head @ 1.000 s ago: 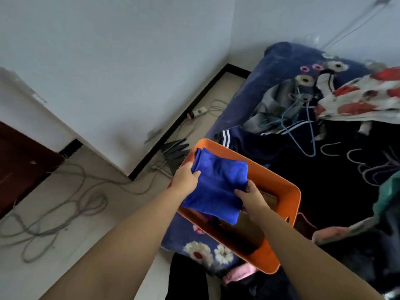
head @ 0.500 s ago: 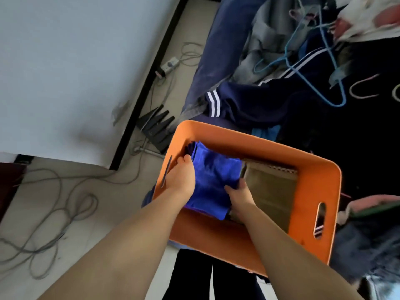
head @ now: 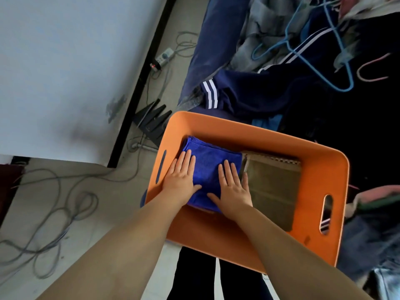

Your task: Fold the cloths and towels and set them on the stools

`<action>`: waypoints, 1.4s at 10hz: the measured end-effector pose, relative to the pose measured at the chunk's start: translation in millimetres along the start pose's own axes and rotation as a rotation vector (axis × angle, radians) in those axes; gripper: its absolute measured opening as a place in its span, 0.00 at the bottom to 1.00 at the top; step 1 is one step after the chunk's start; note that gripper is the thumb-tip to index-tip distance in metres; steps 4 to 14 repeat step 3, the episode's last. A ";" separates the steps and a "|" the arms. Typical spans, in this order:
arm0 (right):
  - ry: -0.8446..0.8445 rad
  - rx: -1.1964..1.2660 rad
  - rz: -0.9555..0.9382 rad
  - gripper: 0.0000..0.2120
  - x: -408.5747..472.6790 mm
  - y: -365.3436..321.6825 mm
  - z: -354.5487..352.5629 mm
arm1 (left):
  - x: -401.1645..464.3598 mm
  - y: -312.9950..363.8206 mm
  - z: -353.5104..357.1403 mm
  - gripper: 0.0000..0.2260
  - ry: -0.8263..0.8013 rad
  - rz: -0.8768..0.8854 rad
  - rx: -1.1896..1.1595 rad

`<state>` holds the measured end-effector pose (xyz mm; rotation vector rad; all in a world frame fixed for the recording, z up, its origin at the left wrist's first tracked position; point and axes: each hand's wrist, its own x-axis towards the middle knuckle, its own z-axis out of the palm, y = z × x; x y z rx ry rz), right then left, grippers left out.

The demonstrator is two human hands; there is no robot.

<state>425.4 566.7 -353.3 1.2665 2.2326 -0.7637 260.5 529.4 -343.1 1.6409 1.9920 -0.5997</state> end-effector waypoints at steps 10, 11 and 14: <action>-0.064 0.120 0.035 0.34 -66.0 21.0 -60.0 | -48.7 5.4 -43.0 0.32 -0.099 0.132 -0.029; -0.064 0.120 0.035 0.34 -66.0 21.0 -60.0 | -48.7 5.4 -43.0 0.32 -0.099 0.132 -0.029; -0.064 0.120 0.035 0.34 -66.0 21.0 -60.0 | -48.7 5.4 -43.0 0.32 -0.099 0.132 -0.029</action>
